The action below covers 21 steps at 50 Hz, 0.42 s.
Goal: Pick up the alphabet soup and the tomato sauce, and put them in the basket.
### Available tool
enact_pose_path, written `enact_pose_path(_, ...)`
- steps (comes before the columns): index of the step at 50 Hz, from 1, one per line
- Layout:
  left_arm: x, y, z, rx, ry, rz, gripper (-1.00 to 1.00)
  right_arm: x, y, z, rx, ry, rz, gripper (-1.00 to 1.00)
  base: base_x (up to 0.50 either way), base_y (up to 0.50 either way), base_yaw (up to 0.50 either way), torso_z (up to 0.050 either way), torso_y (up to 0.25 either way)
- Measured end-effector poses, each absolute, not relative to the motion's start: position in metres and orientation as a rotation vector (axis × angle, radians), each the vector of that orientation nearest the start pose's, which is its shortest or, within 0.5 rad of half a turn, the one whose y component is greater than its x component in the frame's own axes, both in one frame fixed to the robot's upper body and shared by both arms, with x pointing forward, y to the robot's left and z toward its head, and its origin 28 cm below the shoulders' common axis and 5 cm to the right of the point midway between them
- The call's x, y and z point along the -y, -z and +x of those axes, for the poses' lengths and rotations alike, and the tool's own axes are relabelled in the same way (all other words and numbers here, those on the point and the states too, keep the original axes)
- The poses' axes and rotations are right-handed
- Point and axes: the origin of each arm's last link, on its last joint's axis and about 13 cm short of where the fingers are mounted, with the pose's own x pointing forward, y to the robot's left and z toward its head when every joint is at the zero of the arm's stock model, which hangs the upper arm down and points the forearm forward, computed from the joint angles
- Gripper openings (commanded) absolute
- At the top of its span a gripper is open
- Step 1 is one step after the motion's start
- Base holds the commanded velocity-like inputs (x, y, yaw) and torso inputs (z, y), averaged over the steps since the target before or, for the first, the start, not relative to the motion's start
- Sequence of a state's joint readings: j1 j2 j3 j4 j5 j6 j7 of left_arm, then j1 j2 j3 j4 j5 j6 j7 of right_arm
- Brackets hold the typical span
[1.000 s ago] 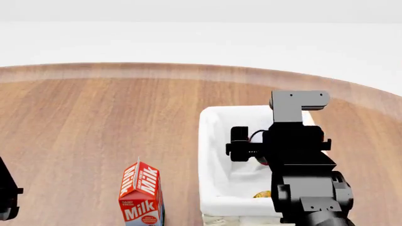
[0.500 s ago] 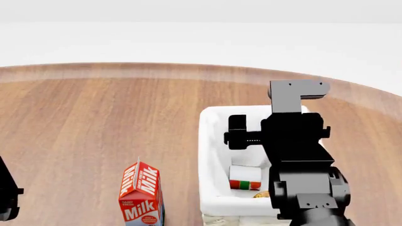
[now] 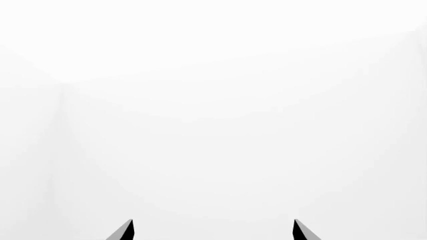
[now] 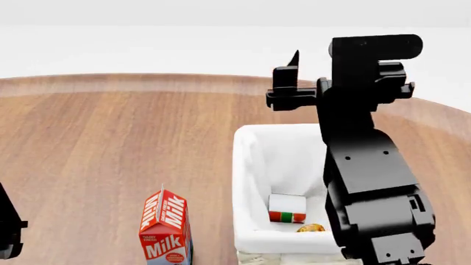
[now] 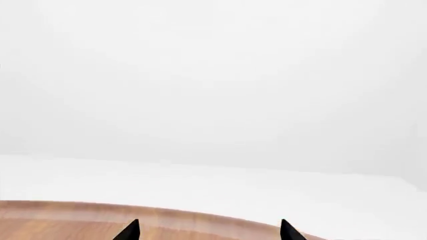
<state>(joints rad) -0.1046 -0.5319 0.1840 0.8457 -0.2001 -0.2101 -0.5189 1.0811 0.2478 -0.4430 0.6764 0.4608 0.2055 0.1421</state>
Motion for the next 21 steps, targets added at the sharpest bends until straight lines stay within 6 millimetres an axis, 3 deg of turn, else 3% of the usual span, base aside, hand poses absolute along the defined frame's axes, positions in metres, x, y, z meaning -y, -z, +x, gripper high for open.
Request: enact_pose_path(21,-0.228,-0.185,0.179,0.677,-0.078,0.128,1.0,0.114,-0.259,0.355,0.397,-0.035,-0.058,1.0,0.0,0.0,0.0,0.0,0.0)
